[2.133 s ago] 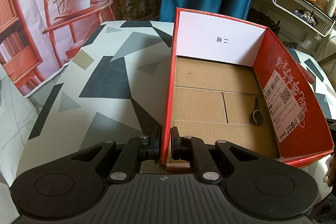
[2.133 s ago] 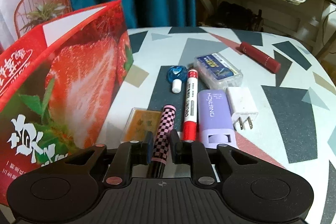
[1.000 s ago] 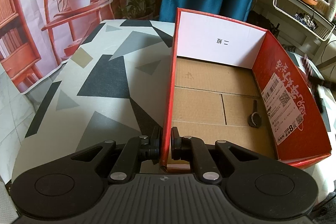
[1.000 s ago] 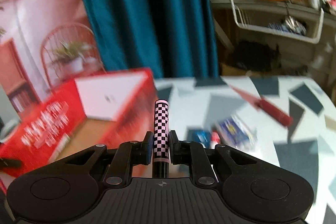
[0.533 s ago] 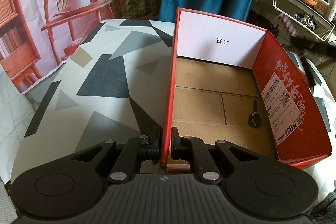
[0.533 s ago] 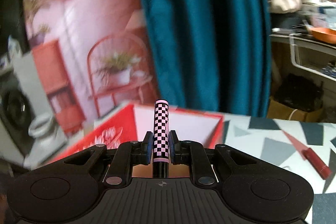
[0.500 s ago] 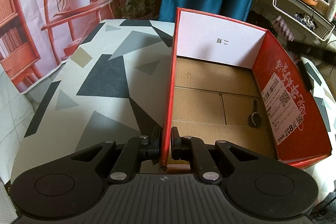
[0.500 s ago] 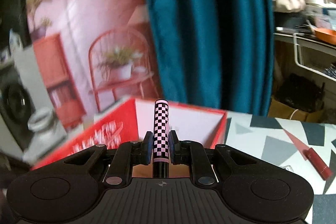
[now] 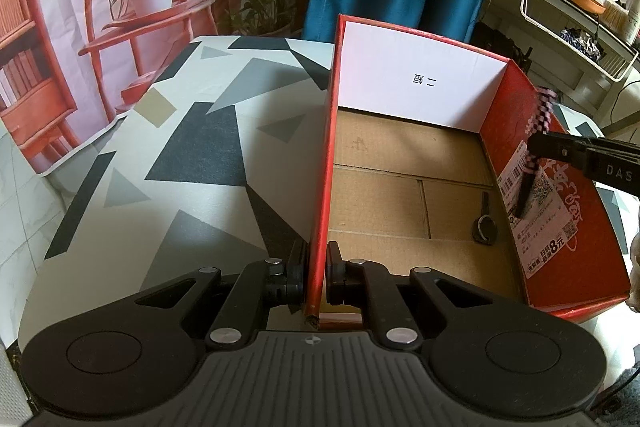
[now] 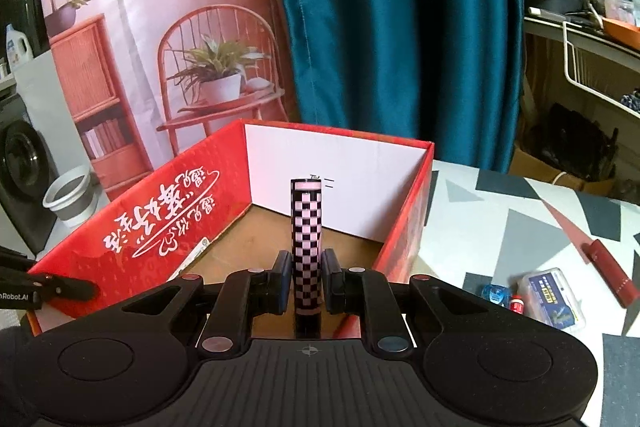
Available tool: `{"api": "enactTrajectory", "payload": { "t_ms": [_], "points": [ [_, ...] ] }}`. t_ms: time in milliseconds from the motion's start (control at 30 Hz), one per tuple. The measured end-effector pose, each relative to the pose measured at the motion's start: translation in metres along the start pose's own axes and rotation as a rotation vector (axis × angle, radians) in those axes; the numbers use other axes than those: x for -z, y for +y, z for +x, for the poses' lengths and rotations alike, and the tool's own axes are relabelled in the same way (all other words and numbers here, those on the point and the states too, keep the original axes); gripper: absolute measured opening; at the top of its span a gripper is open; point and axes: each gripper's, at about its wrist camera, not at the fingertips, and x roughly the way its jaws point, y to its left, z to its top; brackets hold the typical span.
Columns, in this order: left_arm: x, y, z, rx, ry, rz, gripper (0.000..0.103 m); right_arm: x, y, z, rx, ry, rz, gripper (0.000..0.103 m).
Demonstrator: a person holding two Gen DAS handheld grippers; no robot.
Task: Organize rigid objects
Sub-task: 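Carry the pen into the shoebox and open the right gripper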
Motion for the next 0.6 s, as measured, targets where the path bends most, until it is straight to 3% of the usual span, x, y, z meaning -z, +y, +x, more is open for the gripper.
{"api": "enactTrajectory", "payload": {
  "t_ms": [300, 600],
  "points": [
    [0.0, 0.001, -0.001, -0.001, -0.002, 0.001, 0.01, -0.004, -0.002, -0.002, -0.04, -0.004, 0.03, 0.019],
    [0.0, 0.001, -0.001, -0.001, -0.001, 0.0, 0.01, -0.006, -0.022, -0.026, 0.042, -0.1, 0.087, 0.019]
  ]
}}
